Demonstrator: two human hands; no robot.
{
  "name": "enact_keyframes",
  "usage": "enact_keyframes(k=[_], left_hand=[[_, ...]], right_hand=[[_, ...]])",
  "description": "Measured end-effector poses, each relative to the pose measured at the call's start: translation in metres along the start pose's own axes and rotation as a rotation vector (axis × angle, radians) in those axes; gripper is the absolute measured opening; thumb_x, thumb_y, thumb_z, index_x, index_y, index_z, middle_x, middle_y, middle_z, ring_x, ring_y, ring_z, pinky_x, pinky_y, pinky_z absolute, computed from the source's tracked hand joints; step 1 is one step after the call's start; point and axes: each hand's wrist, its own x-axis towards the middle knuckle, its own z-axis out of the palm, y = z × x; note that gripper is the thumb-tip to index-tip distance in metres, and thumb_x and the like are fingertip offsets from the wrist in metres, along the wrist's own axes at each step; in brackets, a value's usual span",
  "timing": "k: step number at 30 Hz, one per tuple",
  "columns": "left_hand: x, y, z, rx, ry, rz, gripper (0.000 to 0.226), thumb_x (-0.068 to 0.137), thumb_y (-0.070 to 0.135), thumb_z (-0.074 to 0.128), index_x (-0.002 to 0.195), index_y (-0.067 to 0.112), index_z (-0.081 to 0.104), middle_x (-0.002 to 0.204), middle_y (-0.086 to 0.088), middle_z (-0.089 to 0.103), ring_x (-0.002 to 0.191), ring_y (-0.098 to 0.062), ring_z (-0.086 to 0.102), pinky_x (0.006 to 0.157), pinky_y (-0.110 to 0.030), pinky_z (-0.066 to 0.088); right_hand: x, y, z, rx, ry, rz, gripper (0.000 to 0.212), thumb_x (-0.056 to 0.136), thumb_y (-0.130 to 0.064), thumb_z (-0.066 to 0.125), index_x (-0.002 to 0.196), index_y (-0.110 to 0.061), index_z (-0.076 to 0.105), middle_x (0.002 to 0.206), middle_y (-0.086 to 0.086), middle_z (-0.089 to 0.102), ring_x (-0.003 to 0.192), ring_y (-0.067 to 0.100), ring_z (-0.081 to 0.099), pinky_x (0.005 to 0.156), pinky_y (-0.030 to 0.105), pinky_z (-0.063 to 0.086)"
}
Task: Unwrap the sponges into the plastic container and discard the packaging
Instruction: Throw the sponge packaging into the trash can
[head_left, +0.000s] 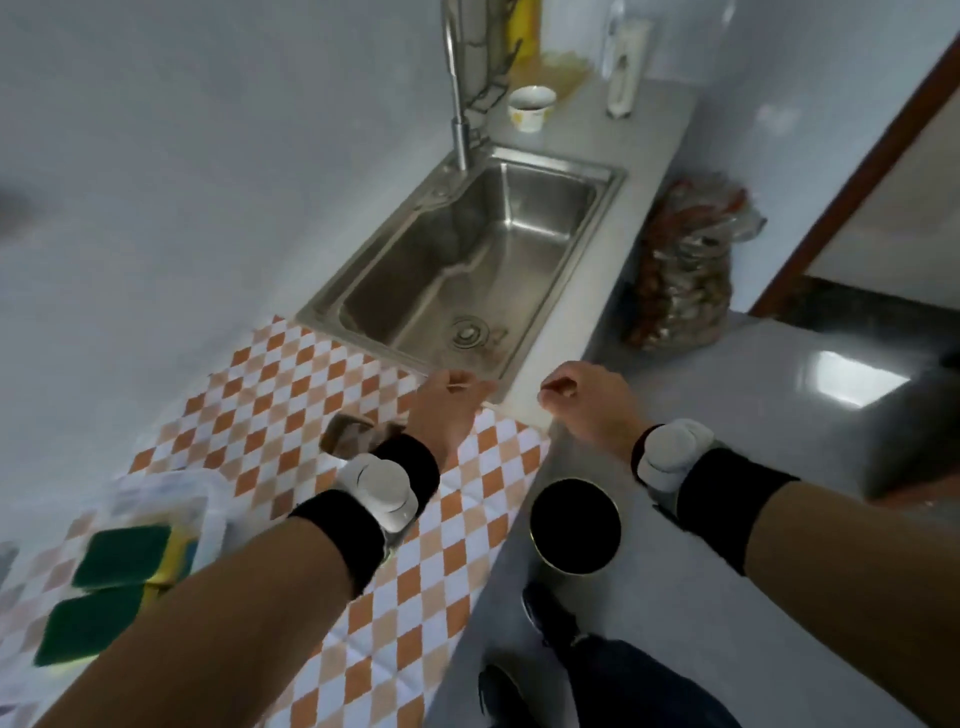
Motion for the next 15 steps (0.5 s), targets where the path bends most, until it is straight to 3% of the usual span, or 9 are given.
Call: enact_keyframes(k=[3,5,7,9,12,15], left_hand=[[-0.010,-0.012,0.059,0.042,-0.166,-0.023,0.034,0.084,0.033,0.084,0.108,0.016,0.066,0.103,-0.008,0.073,0.085,-0.022,0.067,0.078,-0.039,0.058],[-0.016,-0.024,0.085,0.028,-0.189,-0.045,0.033,0.079,0.033,0.085,0.102,0.018,0.067,0.098,-0.007,0.073,0.078,-0.020,0.065,0.069,-0.034,0.053],[-0.019,-0.039,0.113,0.081,-0.228,-0.086,0.040,0.070,0.042,0.083,0.100,0.020,0.067,0.095,-0.005,0.074,0.076,-0.019,0.064,0.072,-0.035,0.052],[-0.013,-0.061,0.142,0.118,-0.272,-0.146,0.043,0.075,0.039,0.083,0.106,0.013,0.069,0.087,-0.003,0.071,0.073,-0.019,0.062,0.072,-0.034,0.050],[-0.008,-0.100,0.159,0.129,-0.266,-0.261,0.022,0.091,0.027,0.078,0.102,0.012,0.066,0.080,-0.002,0.064,0.072,-0.018,0.059,0.076,-0.035,0.047],[0.014,-0.163,0.194,0.176,-0.211,-0.342,0.030,0.083,0.031,0.082,0.098,0.017,0.062,0.096,-0.009,0.066,0.087,-0.027,0.063,0.085,-0.041,0.053]], right_hand=[[-0.029,0.052,-0.019,0.015,0.052,0.132,0.012,0.089,-0.030,0.066,0.094,-0.022,0.072,0.089,-0.007,0.068,0.088,0.016,0.064,0.077,0.026,0.046],[-0.041,0.079,-0.022,0.064,0.063,0.186,0.011,0.089,-0.026,0.067,0.093,-0.018,0.072,0.085,-0.005,0.068,0.082,0.016,0.063,0.069,0.024,0.043],[-0.051,0.108,-0.022,0.083,0.039,0.257,0.011,0.090,-0.027,0.068,0.094,-0.017,0.072,0.086,-0.001,0.071,0.083,0.017,0.065,0.070,0.025,0.046],[-0.053,0.145,-0.018,0.111,0.034,0.318,0.013,0.091,-0.028,0.067,0.097,-0.017,0.072,0.089,0.001,0.072,0.085,0.018,0.066,0.075,0.026,0.046],[-0.059,0.178,-0.006,0.146,0.011,0.383,0.012,0.091,-0.027,0.067,0.097,-0.018,0.071,0.088,-0.001,0.071,0.084,0.017,0.065,0.076,0.024,0.044],[-0.044,0.242,0.030,0.162,-0.041,0.434,0.009,0.091,-0.028,0.067,0.094,-0.020,0.069,0.089,-0.001,0.072,0.084,0.019,0.068,0.079,0.029,0.051]])
